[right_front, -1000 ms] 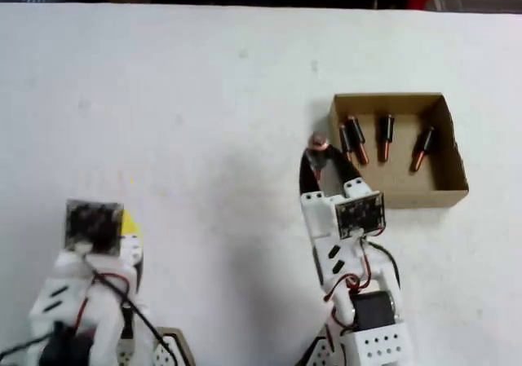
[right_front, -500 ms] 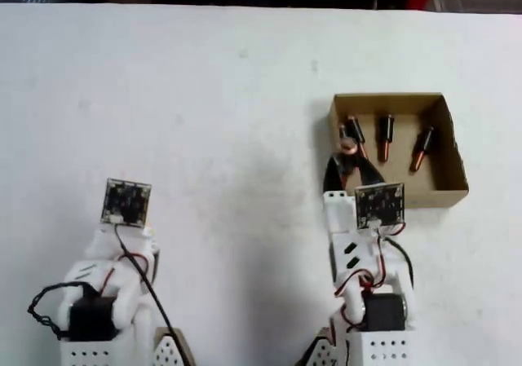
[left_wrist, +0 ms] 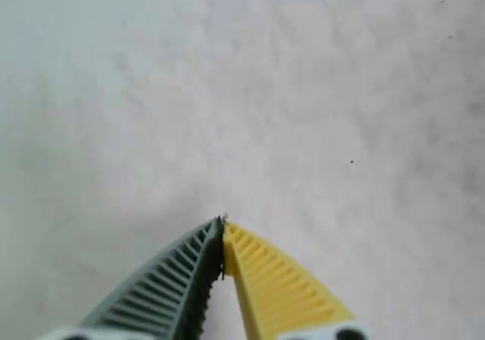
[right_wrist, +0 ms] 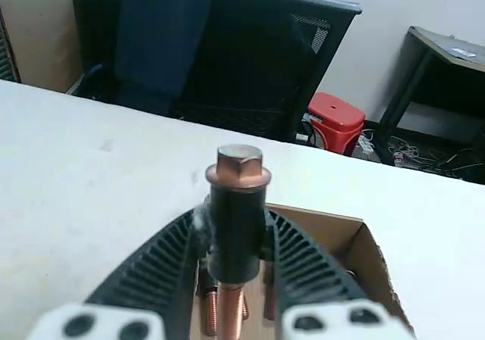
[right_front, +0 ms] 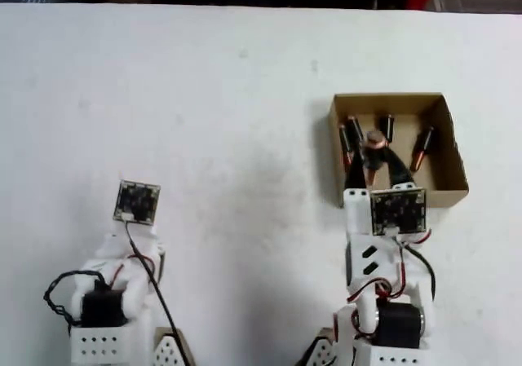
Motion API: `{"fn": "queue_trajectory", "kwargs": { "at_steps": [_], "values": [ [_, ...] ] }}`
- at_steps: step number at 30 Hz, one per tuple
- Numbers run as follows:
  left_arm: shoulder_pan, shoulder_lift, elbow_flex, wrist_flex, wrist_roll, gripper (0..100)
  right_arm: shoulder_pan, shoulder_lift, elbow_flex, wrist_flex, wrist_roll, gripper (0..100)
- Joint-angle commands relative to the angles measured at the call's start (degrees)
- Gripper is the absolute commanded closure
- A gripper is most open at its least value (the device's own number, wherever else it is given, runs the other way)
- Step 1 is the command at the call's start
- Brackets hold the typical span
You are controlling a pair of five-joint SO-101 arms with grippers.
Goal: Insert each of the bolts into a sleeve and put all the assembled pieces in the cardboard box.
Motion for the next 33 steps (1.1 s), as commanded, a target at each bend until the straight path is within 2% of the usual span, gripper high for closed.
{"fn": "queue_trajectory", "kwargs": {
  "at_steps": [1, 6, 17, 33],
  "values": [
    [-0.48, -0.13, 0.53, -1.14, 0.44, 98, 1.8, 7.78, -7.47, 0.84, 0.79, 98.3],
    [-0.4, -0.04, 0.53, 0.53, 4.92, 98, 3.91, 28.18, -17.49, 0.57, 0.79, 98.3],
    [-0.4, 0.04, 0.53, 0.62, 5.01, 98, 11.65, 72.04, -41.67, 0.57, 0.79, 98.1],
    [-0.4, 0.04, 0.53, 0.62, 5.1, 98, 15.16, 107.21, -65.93, 0.92, 0.79, 98.1]
  ]
}}
